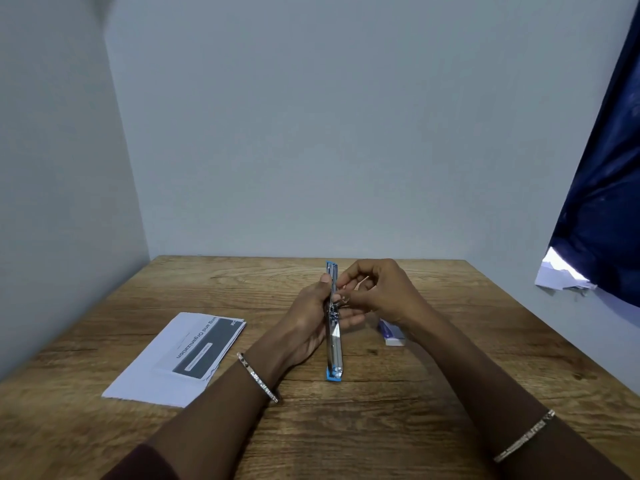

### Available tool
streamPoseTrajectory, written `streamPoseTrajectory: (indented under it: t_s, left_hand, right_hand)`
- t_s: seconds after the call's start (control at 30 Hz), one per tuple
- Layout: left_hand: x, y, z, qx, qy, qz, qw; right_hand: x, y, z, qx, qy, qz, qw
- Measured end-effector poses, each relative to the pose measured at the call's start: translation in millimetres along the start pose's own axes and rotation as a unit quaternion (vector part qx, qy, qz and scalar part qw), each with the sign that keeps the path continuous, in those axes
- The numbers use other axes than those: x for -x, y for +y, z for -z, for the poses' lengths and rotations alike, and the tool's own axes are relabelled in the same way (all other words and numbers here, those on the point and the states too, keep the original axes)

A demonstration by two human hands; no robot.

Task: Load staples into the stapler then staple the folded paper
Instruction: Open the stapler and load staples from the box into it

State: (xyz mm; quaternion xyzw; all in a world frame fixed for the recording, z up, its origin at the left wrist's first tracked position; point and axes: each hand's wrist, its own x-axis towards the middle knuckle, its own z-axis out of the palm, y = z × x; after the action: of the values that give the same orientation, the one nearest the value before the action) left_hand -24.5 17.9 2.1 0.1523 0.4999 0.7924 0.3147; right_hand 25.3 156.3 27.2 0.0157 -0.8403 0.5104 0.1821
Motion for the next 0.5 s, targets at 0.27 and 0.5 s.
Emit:
streamPoseTrajectory:
  t_s: [0.27,0.5]
  left_hand:
    - [-5.8,-5.5,5.7,-0.043,-0.007,-0.023,0.999]
    - [-6.0,-4.6,5.7,-0.045,-0.014,-0.016,0.999]
  right_hand:
    - [0.9,-5.1,6.1,0.064,-0.019,-0.008,0.998]
    - [1.2,-2.2,5.0,0.042,0.001,-0.014,0.999]
